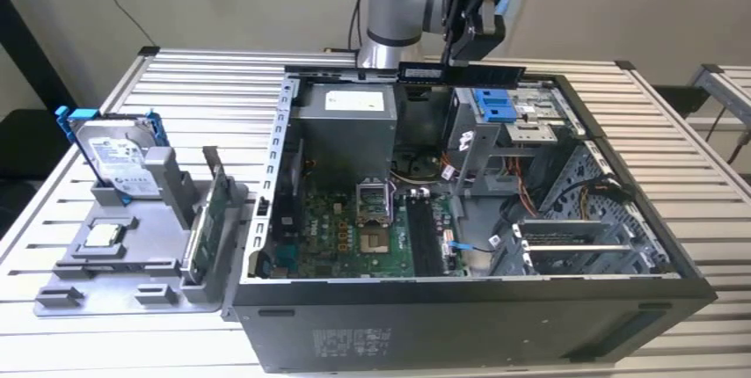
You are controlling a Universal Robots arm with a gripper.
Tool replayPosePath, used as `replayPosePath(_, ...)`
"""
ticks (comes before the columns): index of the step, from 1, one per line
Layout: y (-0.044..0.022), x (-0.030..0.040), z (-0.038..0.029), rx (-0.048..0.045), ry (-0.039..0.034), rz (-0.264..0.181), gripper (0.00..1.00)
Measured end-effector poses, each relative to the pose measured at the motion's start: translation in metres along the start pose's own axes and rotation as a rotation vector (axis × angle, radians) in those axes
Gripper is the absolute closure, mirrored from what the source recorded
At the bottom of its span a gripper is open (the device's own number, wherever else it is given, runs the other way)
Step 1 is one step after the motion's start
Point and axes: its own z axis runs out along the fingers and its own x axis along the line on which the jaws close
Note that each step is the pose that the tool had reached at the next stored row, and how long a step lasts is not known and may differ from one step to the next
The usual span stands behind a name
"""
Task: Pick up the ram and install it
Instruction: 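Insert the ram into the slot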
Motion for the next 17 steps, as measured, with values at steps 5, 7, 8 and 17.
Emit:
replayPosePath(5,0.0000,-0.0001,0.0000,0.0000,0.0000,0.000,0.86)
replayPosePath(7,0.0000,-0.0001,0.0000,0.0000,0.0001,0.000,0.86)
replayPosePath(8,0.0000,-0.0001,0.0000,0.0000,0.0000,0.000,0.86)
replayPosePath(17,0.0000,-0.0001,0.0000,0.0047,-0.0006,0.064,0.86)
